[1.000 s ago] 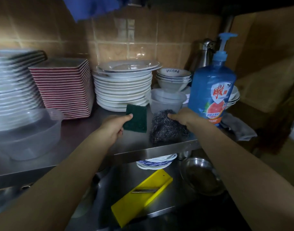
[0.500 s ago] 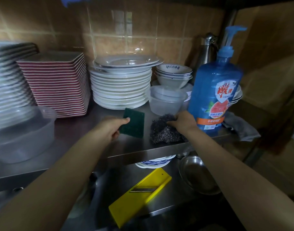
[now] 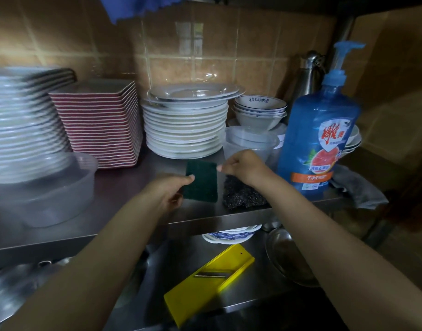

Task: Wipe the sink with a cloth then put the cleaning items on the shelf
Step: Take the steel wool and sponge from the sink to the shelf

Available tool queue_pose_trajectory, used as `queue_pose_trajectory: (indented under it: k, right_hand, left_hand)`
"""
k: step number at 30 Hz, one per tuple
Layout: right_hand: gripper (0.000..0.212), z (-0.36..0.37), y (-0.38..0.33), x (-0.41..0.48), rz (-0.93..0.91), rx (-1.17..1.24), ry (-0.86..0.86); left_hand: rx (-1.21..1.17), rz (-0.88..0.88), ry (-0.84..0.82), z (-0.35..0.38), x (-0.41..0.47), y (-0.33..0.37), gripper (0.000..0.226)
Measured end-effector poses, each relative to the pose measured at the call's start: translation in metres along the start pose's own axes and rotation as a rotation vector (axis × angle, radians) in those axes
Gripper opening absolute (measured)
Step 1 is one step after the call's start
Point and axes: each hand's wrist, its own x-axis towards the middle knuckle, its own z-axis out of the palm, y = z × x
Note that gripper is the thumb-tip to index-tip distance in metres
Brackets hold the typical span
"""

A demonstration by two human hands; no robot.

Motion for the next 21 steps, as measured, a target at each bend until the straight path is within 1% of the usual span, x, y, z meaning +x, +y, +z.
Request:
queue_pose_trajectory:
  k: [2,4,5,8,11,14,17,21]
  right_hand:
    - [0.025,0.007,-0.001,0.002,0.037,-0.010,-0.046]
    - [0.033,0.012,-0.001,0.003,0.053,-0.026,-0.070]
    - [0.034,0.013,0.000,0.004,0.055,-0.032,-0.074]
    - [0.035,0.013,0.001,0.006,0.047,-0.098,-0.078]
    - [0.034,0.018,0.002,0.009,0.011,-0.246,-0.092]
    - [0.031,0.024,0.005,0.009,0.007,-0.319,-0.086]
    - [0.035,0.027,0.010,0.011,0.008,-0.331,-0.062]
    - [0.039,0.026,0.012,0.013,0.017,-0.319,-0.049]
  left_hand:
    - [-0.020,-0.011,-0.016,0.002,-0.005,-0.001,0.025]
    - [0.013,0.033,0.000,0.005,-0.006,-0.002,0.023]
    - [0.052,0.074,0.021,0.006,-0.006,-0.003,0.024]
    - [0.244,0.208,0.083,0.007,-0.001,-0.007,0.028]
    - [0.537,0.309,0.125,0.004,0.001,-0.008,0.027]
    - [0.768,0.366,0.172,0.000,0.003,-0.011,0.038]
    - [0.883,0.402,0.224,0.000,0.004,-0.012,0.039]
    - [0.918,0.427,0.243,0.000,0.008,-0.013,0.039]
